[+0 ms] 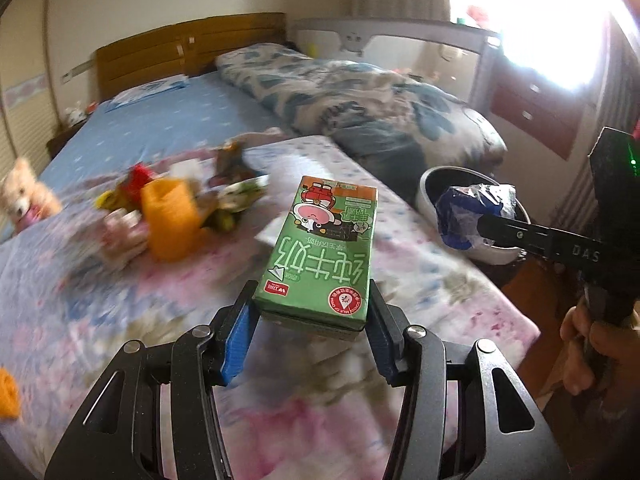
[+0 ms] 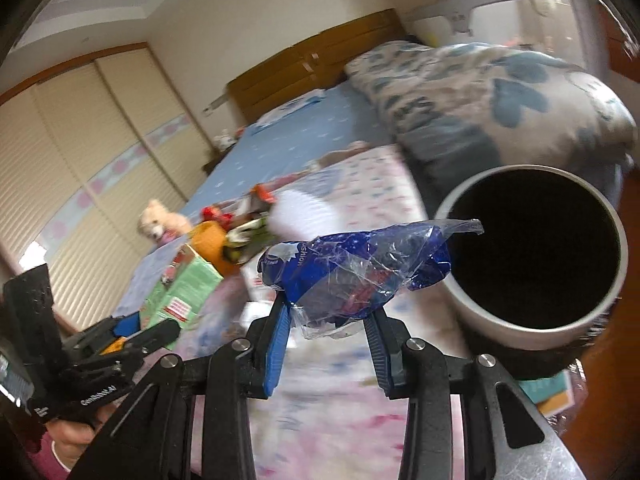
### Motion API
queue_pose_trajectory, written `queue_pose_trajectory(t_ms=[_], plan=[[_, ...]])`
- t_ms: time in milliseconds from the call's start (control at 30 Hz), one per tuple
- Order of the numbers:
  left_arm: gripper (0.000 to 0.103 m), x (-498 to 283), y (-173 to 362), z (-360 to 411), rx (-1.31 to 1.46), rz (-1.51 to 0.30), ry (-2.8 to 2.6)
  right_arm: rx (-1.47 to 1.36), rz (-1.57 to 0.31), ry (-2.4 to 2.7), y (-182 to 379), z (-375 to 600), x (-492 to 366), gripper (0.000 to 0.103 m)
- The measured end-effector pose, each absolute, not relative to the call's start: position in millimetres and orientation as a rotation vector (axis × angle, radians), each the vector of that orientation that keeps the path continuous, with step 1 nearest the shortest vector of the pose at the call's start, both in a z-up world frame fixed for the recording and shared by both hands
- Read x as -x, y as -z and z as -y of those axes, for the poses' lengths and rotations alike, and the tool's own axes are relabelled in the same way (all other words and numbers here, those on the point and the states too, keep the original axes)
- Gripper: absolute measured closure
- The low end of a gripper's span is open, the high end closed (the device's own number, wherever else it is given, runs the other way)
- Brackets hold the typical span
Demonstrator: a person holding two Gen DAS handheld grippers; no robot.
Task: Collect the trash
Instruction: 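Carry the carton and bag over the trash bin with both tools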
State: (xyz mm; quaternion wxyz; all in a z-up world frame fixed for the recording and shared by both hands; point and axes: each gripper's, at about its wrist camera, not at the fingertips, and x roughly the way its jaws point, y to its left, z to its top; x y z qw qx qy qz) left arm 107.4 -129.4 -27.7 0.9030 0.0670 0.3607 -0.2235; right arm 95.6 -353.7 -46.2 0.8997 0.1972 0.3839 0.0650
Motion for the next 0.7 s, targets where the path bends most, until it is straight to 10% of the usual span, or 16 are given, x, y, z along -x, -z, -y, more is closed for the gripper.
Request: queue_pose_trajectory(t_ms=[700], plan=[[0.053,-138.8,38.6,285.6,-0.279,-0.819,0.671,-0.417,-0.887,0.093,59.8,479.1,-80.2,0.065]])
